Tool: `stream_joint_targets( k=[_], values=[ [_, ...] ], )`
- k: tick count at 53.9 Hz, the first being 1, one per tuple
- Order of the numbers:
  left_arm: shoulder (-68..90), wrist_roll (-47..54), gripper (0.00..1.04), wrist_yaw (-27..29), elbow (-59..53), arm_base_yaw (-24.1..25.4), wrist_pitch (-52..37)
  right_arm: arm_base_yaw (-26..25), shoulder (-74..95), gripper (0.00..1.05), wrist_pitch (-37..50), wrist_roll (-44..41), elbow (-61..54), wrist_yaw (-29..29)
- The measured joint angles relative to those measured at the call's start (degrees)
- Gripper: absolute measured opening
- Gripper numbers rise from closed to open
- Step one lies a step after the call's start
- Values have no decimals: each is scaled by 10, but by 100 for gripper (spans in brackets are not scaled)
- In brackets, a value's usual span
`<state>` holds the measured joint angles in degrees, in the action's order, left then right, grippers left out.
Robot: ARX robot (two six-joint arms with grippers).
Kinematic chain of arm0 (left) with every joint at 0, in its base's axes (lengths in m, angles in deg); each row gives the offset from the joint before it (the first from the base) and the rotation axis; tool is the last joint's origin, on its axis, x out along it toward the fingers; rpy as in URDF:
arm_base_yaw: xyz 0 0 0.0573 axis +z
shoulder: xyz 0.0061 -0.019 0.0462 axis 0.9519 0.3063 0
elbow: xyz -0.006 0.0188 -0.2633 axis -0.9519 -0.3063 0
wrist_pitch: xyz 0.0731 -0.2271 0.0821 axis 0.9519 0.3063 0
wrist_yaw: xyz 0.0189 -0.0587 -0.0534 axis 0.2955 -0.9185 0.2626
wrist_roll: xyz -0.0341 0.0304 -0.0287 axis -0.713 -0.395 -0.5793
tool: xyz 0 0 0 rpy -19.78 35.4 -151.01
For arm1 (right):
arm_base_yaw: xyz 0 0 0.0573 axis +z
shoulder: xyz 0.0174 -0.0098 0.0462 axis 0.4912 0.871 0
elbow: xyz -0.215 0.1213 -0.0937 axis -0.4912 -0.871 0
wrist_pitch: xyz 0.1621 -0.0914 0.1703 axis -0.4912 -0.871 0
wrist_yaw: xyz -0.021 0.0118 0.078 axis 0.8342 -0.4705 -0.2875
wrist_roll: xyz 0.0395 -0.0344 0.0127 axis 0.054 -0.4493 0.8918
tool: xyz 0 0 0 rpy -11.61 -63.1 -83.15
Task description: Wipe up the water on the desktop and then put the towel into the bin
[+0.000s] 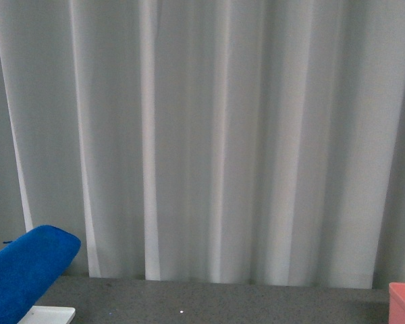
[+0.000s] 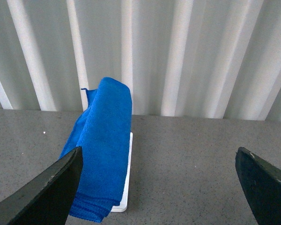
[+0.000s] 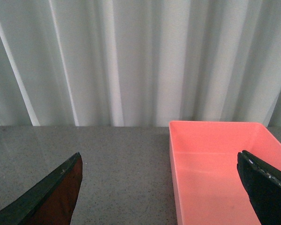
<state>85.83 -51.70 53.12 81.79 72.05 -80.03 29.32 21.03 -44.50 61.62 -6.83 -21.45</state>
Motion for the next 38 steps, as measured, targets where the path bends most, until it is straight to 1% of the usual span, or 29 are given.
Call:
stream_joint_targets(
  k=[38],
  values=[
    [0,0,98,0,0,0,0,0,0,98,0,0,0,0]
  ],
)
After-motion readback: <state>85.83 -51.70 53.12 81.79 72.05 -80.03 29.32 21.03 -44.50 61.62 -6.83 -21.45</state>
